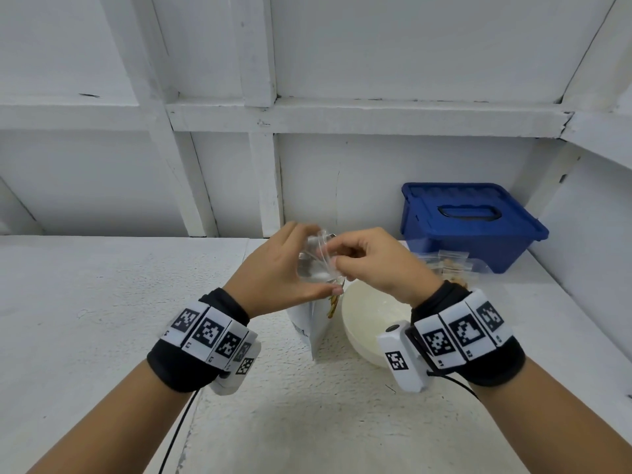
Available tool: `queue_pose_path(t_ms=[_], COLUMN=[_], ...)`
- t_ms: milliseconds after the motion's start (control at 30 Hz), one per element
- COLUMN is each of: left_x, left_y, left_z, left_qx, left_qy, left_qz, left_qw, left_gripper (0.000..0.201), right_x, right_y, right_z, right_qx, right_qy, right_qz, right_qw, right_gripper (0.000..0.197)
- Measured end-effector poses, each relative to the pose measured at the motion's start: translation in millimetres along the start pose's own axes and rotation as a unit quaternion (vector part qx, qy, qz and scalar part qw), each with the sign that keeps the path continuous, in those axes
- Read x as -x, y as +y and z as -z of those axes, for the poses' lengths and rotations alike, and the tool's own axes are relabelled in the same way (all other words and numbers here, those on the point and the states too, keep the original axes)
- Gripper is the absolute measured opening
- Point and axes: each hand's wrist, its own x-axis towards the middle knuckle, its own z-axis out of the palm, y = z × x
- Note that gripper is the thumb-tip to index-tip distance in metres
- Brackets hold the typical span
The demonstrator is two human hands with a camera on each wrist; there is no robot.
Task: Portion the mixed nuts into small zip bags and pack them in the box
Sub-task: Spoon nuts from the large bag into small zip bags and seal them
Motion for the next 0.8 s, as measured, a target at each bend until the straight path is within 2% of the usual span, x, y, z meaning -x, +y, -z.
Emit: queue_pose_path(t_ms=[167, 367, 433, 500, 567, 600, 667, 733, 800], left_x=[3, 6, 9, 12, 14, 15, 15, 16, 16], left_y=[-2, -10, -16, -24, -33, -38, -47, -54, -56], left_z=[-2, -2, -1, 0, 1, 1, -1, -4, -6], left_qx=[0.038, 0.113, 0.127, 0.13, 0.126, 0.126, 0.127, 0.131, 0.137], left_qy=[0.02, 0.039, 0.048, 0.053, 0.057, 0.058, 0.061, 0.056, 0.044], left_qz=[0.032, 0.06, 0.091, 0.124, 0.154, 0.172, 0.203, 0.22, 0.226], left_qw=[0.999, 0.991, 0.987, 0.982, 0.978, 0.975, 0.969, 0.965, 0.964], left_gripper=[0.086, 0.051, 0.046, 0.039, 0.03, 0.031, 0.04, 0.045, 0.045], right_x=[-3, -6, -7, -9, -14, -18, -24, -28, -32], right_y=[2, 7, 12, 19, 29, 35, 46, 54, 63], right_z=[-4, -3, 2, 11, 19, 22, 26, 24, 17], right_qx=[-0.028, -0.018, 0.042, 0.127, 0.172, 0.18, 0.178, 0.131, 0.032], right_qy=[-0.004, 0.009, 0.062, 0.149, 0.224, 0.238, 0.209, 0.159, 0.145], right_qz=[-0.007, -0.008, 0.003, 0.01, -0.008, -0.03, -0.096, -0.15, -0.161], right_qw=[1.0, 1.0, 0.997, 0.981, 0.959, 0.954, 0.957, 0.967, 0.976], right_gripper=[0.032, 0.023, 0.02, 0.02, 0.024, 0.029, 0.042, 0.049, 0.04])
